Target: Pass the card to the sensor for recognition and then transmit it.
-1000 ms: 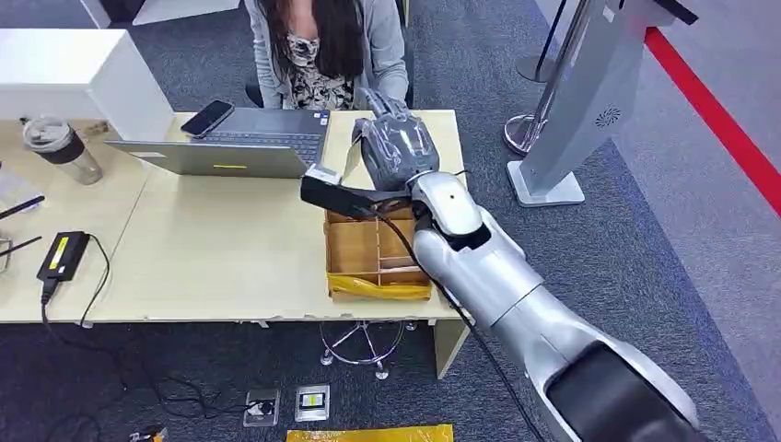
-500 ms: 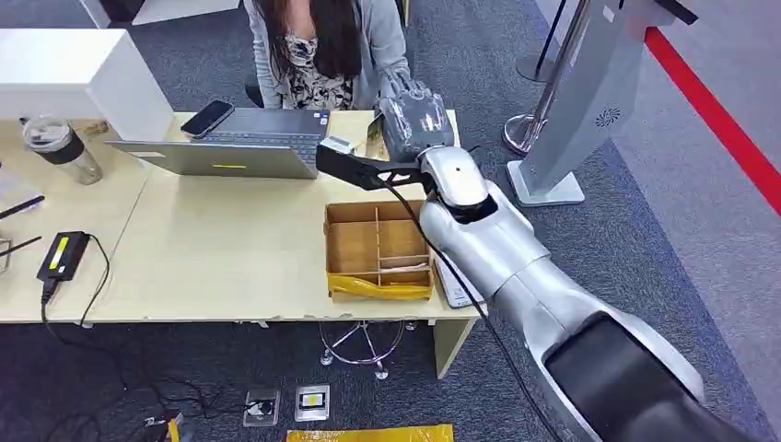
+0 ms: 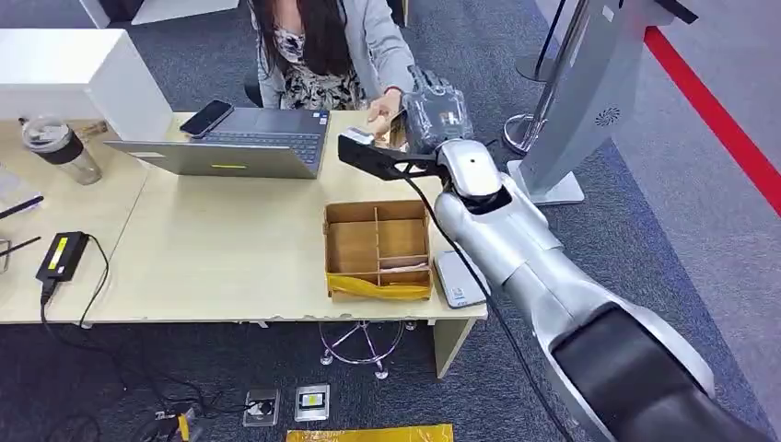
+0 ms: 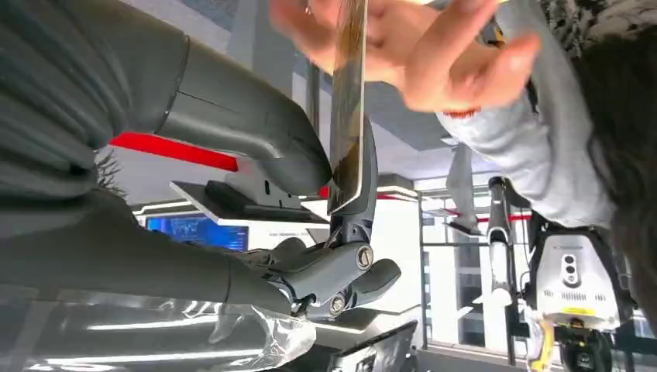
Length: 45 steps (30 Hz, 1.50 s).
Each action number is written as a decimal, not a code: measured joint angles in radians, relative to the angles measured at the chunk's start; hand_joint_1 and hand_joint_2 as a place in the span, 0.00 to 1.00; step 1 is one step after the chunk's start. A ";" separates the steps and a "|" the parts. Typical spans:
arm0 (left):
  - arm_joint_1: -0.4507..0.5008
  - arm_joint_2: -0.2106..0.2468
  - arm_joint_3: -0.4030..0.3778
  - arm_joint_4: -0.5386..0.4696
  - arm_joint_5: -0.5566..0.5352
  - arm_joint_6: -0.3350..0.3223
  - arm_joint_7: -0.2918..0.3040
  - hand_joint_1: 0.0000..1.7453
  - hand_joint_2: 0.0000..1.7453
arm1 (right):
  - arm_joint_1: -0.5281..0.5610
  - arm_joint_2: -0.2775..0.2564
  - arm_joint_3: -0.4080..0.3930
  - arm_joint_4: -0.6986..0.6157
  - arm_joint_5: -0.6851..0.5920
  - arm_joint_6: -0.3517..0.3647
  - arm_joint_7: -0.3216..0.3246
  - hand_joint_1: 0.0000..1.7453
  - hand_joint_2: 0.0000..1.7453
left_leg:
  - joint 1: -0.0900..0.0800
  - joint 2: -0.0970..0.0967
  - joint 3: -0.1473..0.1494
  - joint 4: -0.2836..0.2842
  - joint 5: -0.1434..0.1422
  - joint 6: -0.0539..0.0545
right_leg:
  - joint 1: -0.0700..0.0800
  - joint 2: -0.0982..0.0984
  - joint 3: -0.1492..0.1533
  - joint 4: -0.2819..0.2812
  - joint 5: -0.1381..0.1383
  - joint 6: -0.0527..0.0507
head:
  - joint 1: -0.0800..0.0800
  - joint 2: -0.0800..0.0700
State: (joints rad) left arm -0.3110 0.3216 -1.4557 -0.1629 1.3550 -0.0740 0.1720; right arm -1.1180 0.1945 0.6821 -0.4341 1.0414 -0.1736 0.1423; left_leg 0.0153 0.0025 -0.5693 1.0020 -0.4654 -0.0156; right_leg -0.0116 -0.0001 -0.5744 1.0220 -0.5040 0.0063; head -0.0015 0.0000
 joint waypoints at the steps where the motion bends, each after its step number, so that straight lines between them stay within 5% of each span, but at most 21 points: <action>1: -0.001 0.000 -0.002 0.000 0.000 -0.001 0.001 0.00 0.00 | 0.000 -0.001 0.000 0.002 0.002 0.000 0.000 1.00 1.00 | 0.000 0.000 0.000 0.000 0.000 0.000 | 0.000 0.000 0.000 0.000 0.000 0.000 | 0.000 0.000; 8: -0.004 -0.002 -0.005 0.000 0.000 -0.001 0.003 0.00 0.00 | 0.000 -0.007 0.000 0.017 0.005 0.001 0.000 1.00 1.00 | 0.000 0.000 0.000 0.000 0.000 0.000 | 0.000 0.000 0.000 0.000 0.000 0.000 | 0.000 0.000; 9: -0.004 -0.002 -0.005 0.000 0.000 -0.001 0.003 0.00 0.00 | 0.000 -0.008 0.000 0.018 0.005 0.002 -0.001 0.31 1.00 | 0.000 0.000 0.000 0.000 0.000 0.000 | 0.000 0.000 0.000 0.000 0.000 0.000 | 0.000 0.000; 10: -0.004 -0.002 -0.005 0.000 0.000 -0.001 0.003 0.00 0.00 | 0.000 -0.009 0.000 0.018 0.005 0.002 -0.002 0.00 1.00 | 0.000 0.000 0.000 0.000 0.000 0.000 | 0.000 0.000 0.000 0.000 0.000 0.000 | 0.000 0.000; 11: -0.004 -0.002 -0.005 0.000 0.000 -0.001 0.003 0.00 0.00 | 0.000 -0.009 0.000 0.019 0.008 0.002 -0.005 0.00 1.00 | 0.000 0.000 0.000 0.000 0.000 0.000 | 0.000 0.000 0.000 0.000 0.000 0.000 | 0.000 0.000; 12: -0.004 -0.002 -0.005 0.000 0.000 -0.001 0.003 0.00 0.00 | 0.000 -0.009 0.000 0.020 0.011 0.002 -0.009 0.00 0.00 | 0.000 0.000 0.000 0.000 0.000 0.000 | 0.000 0.000 0.000 0.000 0.000 0.000 | 0.000 0.000; 29: -0.006 -0.002 -0.013 0.000 0.014 -0.002 0.007 0.00 0.00 | -0.011 -0.026 -0.037 0.029 0.039 0.056 -0.040 0.00 0.00 | 0.000 0.000 0.000 0.000 0.000 0.000 | 0.000 0.000 0.000 0.000 0.000 0.000 | 0.000 0.000; 45: -0.004 0.005 -0.023 0.000 0.027 -0.012 0.014 0.00 0.00 | -0.021 -0.182 -0.125 0.036 0.018 0.068 -0.030 0.00 0.00 | 0.000 0.000 0.000 0.001 0.000 0.000 | 0.000 0.000 -0.001 0.000 0.000 0.000 | 0.000 0.000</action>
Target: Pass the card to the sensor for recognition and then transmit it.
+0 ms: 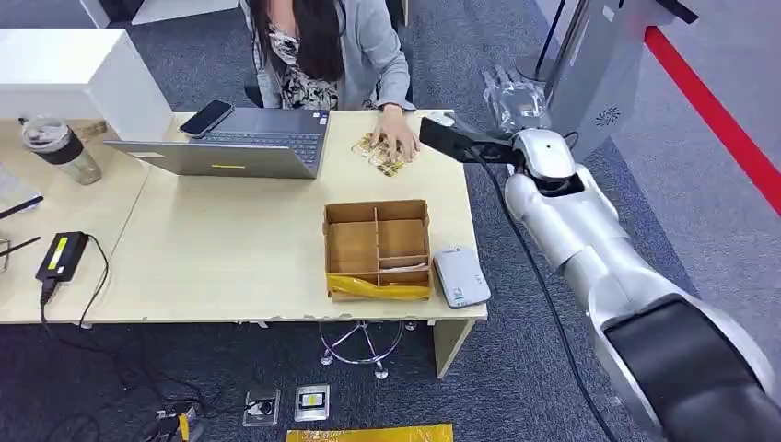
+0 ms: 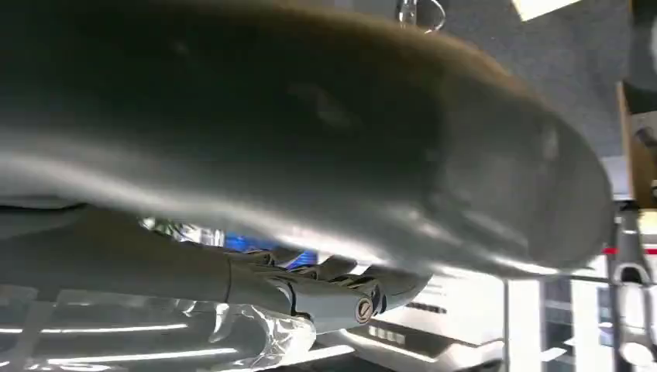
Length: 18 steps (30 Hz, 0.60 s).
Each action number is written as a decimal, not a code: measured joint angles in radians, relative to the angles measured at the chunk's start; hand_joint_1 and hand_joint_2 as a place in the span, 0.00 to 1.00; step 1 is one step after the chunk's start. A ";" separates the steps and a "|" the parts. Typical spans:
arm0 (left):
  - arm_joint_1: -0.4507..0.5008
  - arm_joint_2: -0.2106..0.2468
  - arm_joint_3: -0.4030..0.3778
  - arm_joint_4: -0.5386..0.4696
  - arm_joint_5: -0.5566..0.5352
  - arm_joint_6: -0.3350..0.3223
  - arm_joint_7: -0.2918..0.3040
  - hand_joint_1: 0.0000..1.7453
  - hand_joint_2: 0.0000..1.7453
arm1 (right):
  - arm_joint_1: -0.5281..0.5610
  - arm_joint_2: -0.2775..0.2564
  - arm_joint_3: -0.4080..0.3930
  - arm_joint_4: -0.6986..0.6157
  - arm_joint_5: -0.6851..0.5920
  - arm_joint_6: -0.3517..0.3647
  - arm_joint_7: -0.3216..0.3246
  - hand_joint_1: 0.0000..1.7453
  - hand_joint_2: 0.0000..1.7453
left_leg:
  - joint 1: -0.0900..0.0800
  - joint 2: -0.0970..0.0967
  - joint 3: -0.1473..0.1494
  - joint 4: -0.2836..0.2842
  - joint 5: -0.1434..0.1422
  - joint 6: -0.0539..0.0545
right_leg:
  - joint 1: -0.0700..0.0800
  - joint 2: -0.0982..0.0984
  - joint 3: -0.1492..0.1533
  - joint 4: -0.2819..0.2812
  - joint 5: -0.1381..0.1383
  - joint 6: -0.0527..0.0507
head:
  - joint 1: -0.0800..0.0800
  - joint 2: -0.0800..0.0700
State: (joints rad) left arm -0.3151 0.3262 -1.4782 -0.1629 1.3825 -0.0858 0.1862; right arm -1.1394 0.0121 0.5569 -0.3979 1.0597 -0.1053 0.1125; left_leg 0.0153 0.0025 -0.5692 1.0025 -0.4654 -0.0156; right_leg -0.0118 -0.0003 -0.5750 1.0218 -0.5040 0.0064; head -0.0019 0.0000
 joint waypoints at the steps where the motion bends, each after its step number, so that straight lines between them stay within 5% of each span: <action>1: 0.001 0.001 0.000 0.000 0.004 0.001 0.000 0.00 0.00 | 0.000 -0.022 -0.011 0.003 -0.008 -0.010 -0.002 0.00 0.00 | 0.000 0.000 0.000 0.000 0.000 0.000 | 0.000 0.000 0.000 0.000 0.000 0.000 | 0.000 0.000; 9: 0.028 0.020 -0.001 0.000 0.028 0.011 -0.020 0.00 0.00 | 0.017 -0.177 -0.066 0.016 0.003 -0.211 -0.038 0.00 0.00 | 0.000 -0.001 -0.001 0.000 -0.001 0.001 | -0.001 -0.001 0.000 -0.001 0.000 0.000 | 0.000 0.000; 18: 0.062 0.035 -0.001 0.000 0.052 0.018 -0.034 0.00 0.00 | 0.110 -0.374 -0.157 0.041 -0.044 -0.259 -0.033 0.00 0.00 | 0.000 -0.001 -0.001 0.000 -0.001 0.002 | -0.001 -0.003 0.000 -0.001 0.000 0.000 | 0.000 0.000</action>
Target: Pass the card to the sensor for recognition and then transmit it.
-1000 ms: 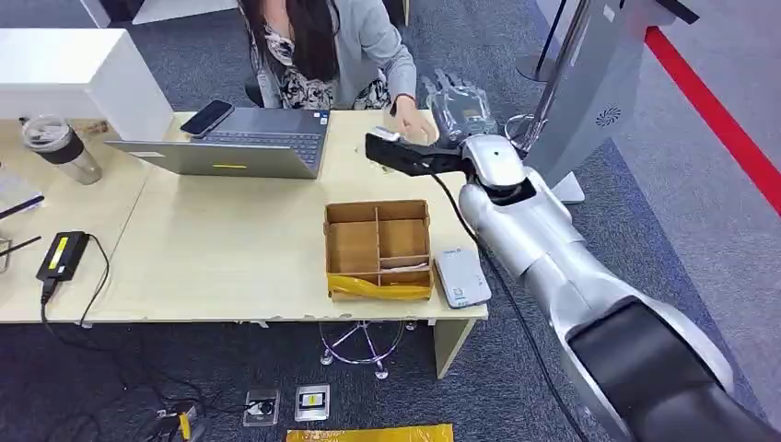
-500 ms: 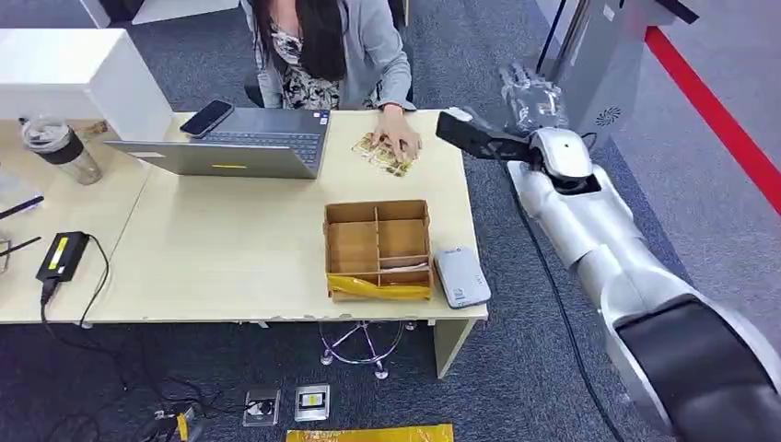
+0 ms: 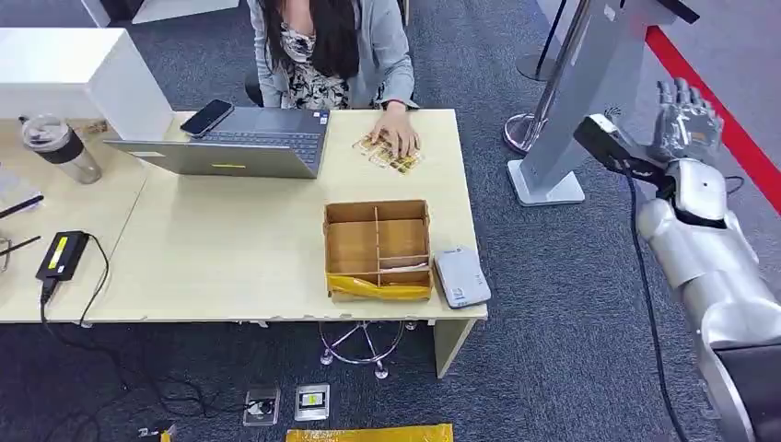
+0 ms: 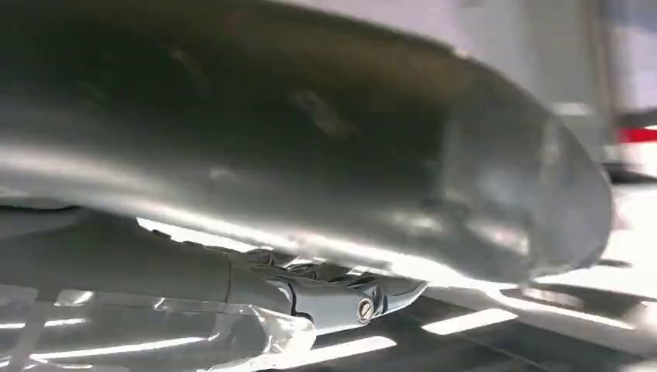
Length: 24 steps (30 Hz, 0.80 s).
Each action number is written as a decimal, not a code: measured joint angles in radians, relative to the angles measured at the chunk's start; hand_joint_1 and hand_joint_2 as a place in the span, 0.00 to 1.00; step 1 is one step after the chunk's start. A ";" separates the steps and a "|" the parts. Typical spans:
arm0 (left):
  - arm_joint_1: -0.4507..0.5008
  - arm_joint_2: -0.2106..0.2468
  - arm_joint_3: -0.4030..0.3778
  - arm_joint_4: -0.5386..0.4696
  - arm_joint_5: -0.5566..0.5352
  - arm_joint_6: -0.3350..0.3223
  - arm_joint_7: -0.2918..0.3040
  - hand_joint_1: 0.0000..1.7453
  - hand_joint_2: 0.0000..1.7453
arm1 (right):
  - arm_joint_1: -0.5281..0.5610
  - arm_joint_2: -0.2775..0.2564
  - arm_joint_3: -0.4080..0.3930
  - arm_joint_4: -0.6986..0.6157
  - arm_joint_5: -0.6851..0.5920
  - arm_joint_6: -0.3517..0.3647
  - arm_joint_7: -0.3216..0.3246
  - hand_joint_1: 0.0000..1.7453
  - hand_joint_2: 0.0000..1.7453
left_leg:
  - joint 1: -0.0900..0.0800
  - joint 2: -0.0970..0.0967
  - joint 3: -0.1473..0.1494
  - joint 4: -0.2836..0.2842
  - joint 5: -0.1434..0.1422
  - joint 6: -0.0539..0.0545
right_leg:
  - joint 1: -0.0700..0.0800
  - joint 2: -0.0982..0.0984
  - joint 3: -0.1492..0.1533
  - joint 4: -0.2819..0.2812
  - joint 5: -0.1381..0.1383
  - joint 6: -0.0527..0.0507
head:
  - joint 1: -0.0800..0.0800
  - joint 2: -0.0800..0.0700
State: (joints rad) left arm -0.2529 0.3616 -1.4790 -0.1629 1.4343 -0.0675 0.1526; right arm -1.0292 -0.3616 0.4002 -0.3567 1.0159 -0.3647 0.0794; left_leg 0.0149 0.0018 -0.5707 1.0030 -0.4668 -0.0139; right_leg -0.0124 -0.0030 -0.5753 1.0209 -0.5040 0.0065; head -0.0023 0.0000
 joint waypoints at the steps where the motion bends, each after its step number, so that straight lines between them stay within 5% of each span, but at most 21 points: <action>1: 0.002 0.001 0.000 0.000 0.002 0.001 -0.001 0.00 0.00 | 0.010 -0.016 -0.008 0.002 -0.002 0.003 0.001 0.00 0.00 | 0.000 0.000 0.000 0.000 0.000 0.000 | 0.000 0.000 0.000 0.000 0.000 0.000 | 0.000 0.000; 12: 0.037 0.017 0.000 0.000 0.047 0.002 -0.028 0.00 0.00 | 0.252 -0.188 -0.135 0.044 -0.121 0.093 0.056 0.00 0.00 | 0.000 -0.001 -0.001 0.000 -0.001 0.000 | 0.000 -0.001 0.000 0.000 -0.001 0.000 | 0.001 0.000; 18: 0.059 0.029 0.003 0.000 0.072 -0.002 -0.053 0.00 0.00 | 0.427 -0.217 -0.234 0.069 -0.257 0.175 0.088 0.00 0.00 | 0.000 -0.002 -0.002 -0.001 -0.002 0.001 | 0.000 -0.002 0.000 0.000 -0.002 0.000 | 0.000 0.000; 24: 0.069 0.037 0.011 0.000 0.110 -0.009 -0.075 0.00 0.00 | 0.580 -0.219 -0.342 0.086 -0.373 0.206 0.033 0.00 0.00 | 0.000 -0.002 -0.001 -0.001 -0.003 -0.001 | 0.000 -0.002 0.000 0.000 -0.002 0.000 | -0.001 0.000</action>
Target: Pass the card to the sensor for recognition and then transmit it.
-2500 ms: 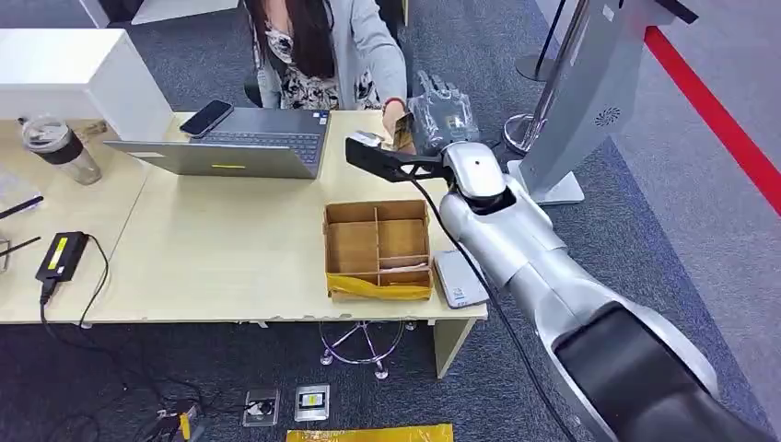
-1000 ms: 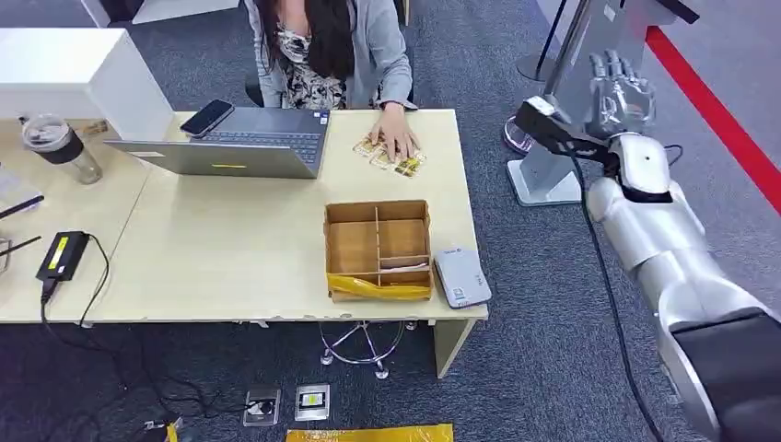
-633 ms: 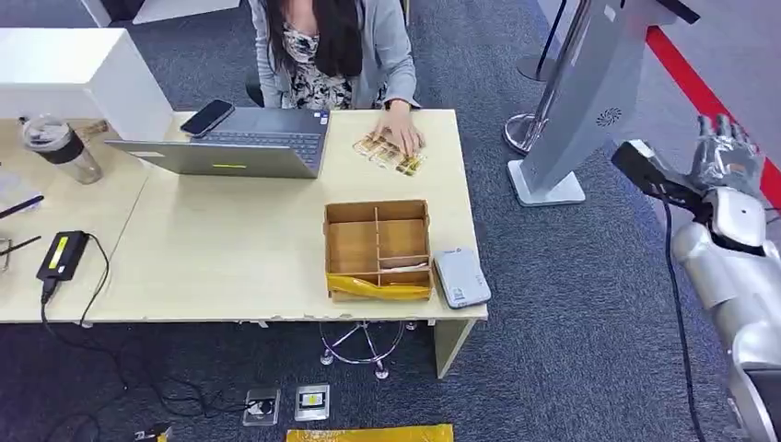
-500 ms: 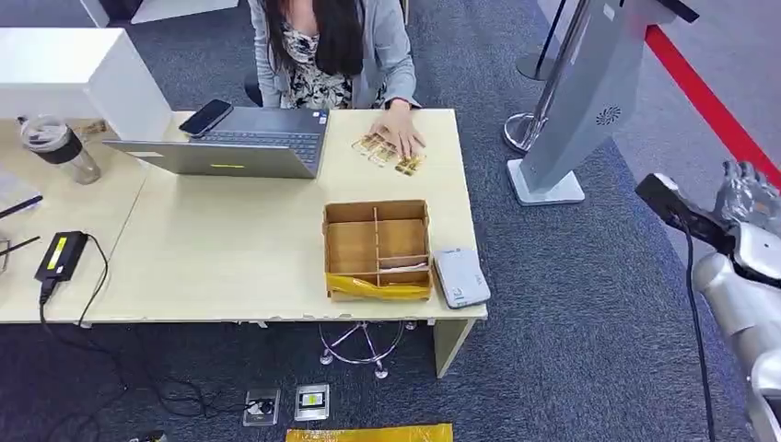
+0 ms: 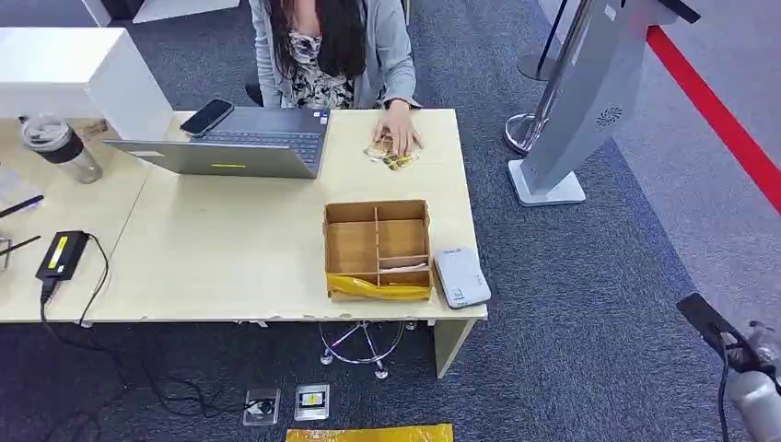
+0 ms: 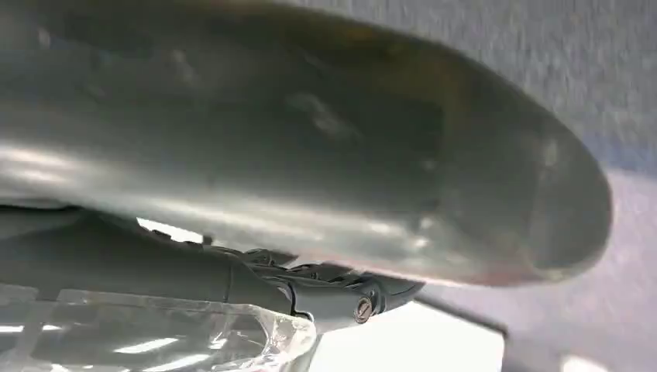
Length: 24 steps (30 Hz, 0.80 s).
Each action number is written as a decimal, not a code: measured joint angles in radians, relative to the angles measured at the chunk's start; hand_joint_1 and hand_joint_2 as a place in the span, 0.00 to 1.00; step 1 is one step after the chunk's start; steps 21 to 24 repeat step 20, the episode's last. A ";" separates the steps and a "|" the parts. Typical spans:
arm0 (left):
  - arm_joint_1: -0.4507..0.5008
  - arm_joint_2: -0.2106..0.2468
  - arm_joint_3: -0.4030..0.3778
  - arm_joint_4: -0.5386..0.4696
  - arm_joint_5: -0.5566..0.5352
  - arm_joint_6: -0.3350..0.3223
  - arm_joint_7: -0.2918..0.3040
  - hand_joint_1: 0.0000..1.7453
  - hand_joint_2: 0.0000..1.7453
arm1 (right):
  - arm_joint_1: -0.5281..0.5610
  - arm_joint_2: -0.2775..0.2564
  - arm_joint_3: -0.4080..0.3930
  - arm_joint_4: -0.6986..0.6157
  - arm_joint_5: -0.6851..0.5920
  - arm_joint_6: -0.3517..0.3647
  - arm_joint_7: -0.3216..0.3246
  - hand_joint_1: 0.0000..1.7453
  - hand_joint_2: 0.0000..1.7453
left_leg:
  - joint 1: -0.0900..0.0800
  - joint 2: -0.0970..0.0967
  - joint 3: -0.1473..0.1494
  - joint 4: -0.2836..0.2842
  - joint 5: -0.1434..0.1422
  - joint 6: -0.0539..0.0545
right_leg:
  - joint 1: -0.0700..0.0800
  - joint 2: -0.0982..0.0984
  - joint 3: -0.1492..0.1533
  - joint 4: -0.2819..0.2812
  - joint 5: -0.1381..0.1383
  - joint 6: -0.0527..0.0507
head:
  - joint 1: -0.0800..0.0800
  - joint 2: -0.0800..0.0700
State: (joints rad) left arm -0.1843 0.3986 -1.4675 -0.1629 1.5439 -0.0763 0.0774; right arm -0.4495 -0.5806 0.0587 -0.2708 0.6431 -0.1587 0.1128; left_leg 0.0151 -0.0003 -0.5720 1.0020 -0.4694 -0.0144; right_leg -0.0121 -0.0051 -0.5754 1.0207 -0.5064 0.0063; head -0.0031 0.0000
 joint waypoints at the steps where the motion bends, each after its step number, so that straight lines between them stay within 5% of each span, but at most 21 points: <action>1: 0.001 0.000 0.006 0.000 0.009 -0.001 -0.005 0.00 0.00 | 0.023 0.001 -0.016 0.002 -0.026 0.013 -0.020 0.00 0.00 | 0.000 0.000 0.000 0.000 0.000 0.000 | 0.000 0.000 0.000 0.000 0.000 0.000 | 0.001 0.000; 7: 0.015 -0.005 0.094 0.000 0.024 0.030 -0.067 0.00 0.00 | 0.172 0.037 -0.161 0.021 -0.220 0.110 -0.114 0.00 0.00 | 0.000 -0.001 0.000 0.000 0.000 0.000 | 0.000 -0.001 0.000 0.000 -0.001 0.000 | 0.001 0.000; 20: 0.027 -0.019 0.264 0.000 -0.029 0.055 -0.128 0.00 0.00 | 0.316 0.114 -0.441 0.056 -0.404 0.121 -0.115 0.00 0.00 | 0.000 0.001 0.001 0.000 -0.001 0.000 | 0.000 0.001 0.000 0.000 -0.001 0.000 | 0.001 0.000; 24: 0.027 -0.019 0.264 0.000 -0.029 0.055 -0.128 0.00 0.00 | 0.316 0.114 -0.441 0.056 -0.404 0.121 -0.115 0.00 0.00 | 0.000 0.001 0.001 0.000 -0.001 0.000 | 0.000 0.001 0.000 0.000 -0.001 0.000 | 0.001 0.000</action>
